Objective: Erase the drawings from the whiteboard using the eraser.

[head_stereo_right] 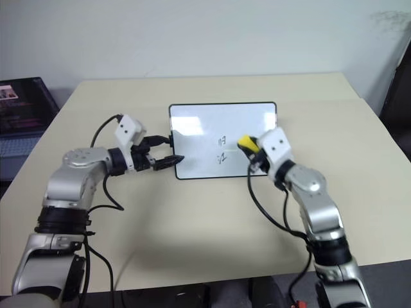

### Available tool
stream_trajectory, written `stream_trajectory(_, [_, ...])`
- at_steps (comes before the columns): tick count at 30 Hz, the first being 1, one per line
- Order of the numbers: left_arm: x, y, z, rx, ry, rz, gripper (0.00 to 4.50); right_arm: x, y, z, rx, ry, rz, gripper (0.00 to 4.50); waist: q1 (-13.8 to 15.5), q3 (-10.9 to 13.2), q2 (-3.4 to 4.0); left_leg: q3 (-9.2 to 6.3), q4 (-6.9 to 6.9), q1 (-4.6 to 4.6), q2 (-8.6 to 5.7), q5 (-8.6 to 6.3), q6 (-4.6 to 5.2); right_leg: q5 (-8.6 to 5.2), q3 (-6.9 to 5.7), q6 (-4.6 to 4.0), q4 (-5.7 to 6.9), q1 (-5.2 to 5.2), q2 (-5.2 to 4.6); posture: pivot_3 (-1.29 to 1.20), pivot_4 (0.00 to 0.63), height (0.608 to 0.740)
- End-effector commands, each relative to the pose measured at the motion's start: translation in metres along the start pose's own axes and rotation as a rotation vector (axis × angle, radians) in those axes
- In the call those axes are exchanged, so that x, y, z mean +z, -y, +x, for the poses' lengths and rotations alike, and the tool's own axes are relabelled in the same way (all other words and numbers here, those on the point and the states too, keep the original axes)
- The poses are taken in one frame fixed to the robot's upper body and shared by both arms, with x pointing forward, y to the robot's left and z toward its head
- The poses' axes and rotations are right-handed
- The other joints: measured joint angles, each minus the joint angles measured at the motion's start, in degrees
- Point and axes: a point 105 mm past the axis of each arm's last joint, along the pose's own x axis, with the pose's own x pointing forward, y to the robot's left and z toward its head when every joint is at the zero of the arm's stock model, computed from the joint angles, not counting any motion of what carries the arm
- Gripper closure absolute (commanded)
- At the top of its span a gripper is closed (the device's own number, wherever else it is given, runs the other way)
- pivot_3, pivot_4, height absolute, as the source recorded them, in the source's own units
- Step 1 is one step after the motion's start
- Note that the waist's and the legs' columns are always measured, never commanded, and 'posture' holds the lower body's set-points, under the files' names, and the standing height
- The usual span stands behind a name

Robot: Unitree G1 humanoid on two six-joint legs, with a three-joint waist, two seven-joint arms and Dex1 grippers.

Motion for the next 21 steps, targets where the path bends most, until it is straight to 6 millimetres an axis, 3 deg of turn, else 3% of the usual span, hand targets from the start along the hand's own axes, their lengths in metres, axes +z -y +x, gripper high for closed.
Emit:
stream_trajectory(1, [0.008,0.002,-0.002,-0.011,0.009,0.07,0.0,0.001,-0.019,-0.011,0.068,-0.001,-0.087,3.53,0.0,0.0,0.0,0.02,0.02,0.04,0.01,-0.01,0.02,0.0,0.0,0.0,0.01,0.03,0.02,0.0,0.15,0.74])
stream_trajectory(4, [0.008,0.0,0.0,-0.005,0.003,0.09,0.0,-0.013,-0.03,-0.013,0.095,-0.039,-0.176,3.53,0.0,0.0,-0.01,0.07,0.07,0.09,0.0,-0.06,0.15,0.0,0.01,0.01,0.15,0.03,0.04,0.0,0.15,0.74])
stream_trajectory(7, [0.008,-0.003,0.001,0.006,0.004,0.102,0.0,-0.007,-0.025,-0.004,0.045,0.008,-0.177,3.53,0.0,0.0,-0.01,0.12,0.09,0.15,0.0,-0.05,0.15,0.0,0.03,0.01,0.27,0.04,0.05,0.0,0.15,0.74])
stream_trajectory(13, [0.009,-0.011,0.001,0.029,0.007,0.084,0.0,0.02,0.0,0.032,-0.072,0.124,-0.198,3.53,0.2,0.0,-0.02,0.12,0.12,0.18,-0.01,0.05,-0.01,0.01,0.03,0.0,0.33,0.05,0.06,0.0,0.15,0.74])
stream_trajectory(21, [0.013,-0.01,0.001,0.0,0.011,0.059,0.0,0.035,0.023,0.087,-0.156,0.114,-0.26,3.53,0.6,0.0,-0.02,0.15,0.1,0.13,-0.01,0.06,-0.03,0.01,0.03,0.0,0.24,-0.01,0.05,0.0,0.15,0.74])
